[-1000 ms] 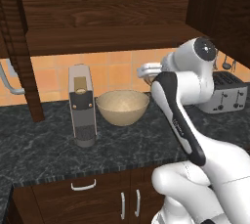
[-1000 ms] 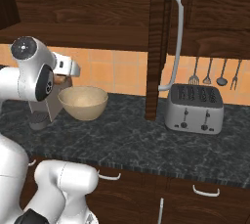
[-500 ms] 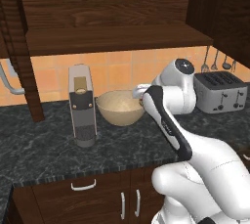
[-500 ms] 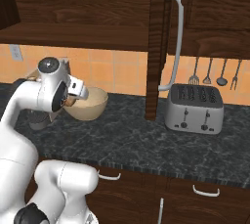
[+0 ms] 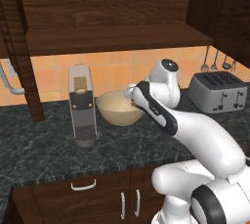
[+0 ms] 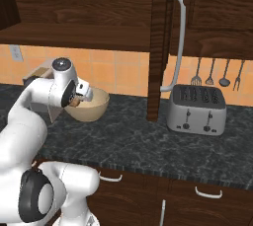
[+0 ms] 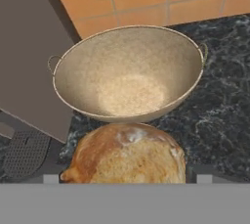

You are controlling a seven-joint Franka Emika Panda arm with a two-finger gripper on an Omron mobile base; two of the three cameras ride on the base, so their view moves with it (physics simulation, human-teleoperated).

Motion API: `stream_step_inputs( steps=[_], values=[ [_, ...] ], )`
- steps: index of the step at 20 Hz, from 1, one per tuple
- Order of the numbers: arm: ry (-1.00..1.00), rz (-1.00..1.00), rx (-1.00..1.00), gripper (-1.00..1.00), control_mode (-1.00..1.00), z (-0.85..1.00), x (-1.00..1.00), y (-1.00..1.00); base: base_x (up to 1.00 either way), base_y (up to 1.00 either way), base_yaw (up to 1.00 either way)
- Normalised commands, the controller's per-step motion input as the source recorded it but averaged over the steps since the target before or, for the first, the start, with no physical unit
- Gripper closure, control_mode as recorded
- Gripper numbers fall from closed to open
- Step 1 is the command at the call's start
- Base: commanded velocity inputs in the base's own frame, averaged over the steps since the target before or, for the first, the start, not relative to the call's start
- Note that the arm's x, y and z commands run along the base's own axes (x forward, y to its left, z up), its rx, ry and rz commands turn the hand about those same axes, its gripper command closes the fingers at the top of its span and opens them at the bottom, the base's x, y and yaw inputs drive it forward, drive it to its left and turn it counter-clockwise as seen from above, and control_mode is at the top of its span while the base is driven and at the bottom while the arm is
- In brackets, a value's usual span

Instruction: Open the cabinet, pick up the bread from the cabinet and place it in the basket. Then move the basket to the dining counter.

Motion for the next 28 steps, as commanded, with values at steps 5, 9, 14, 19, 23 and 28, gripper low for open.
stream_step_inputs(
  steps=[5, 9, 14, 19, 23, 28],
  values=[
    [0.05, 0.0, 0.0, 1.0, -1.0, -0.19, 0.5, 0.05, 0.0, 0.0, 0.0],
    [0.0, 0.0, 0.0, 1.0, -1.0, -0.43, 0.43, 0.0, 0.0, 0.0, 0.0],
    [0.01, 0.0, 0.0, 1.0, -1.0, -0.51, 0.42, 0.0, 0.0, 0.0, 0.0],
    [0.04, 0.0, 0.0, 1.0, -1.0, -0.42, 0.38, 0.0, 0.0, 0.0, 0.0],
    [0.03, 0.0, 0.0, 1.0, -1.0, -0.13, 0.26, 0.01, 0.0, 0.0, 0.0],
    [0.01, -0.01, 0.0, 1.0, -1.0, 0.0, 0.23, 0.06, 0.0, 0.0, 0.0]
  ],
)
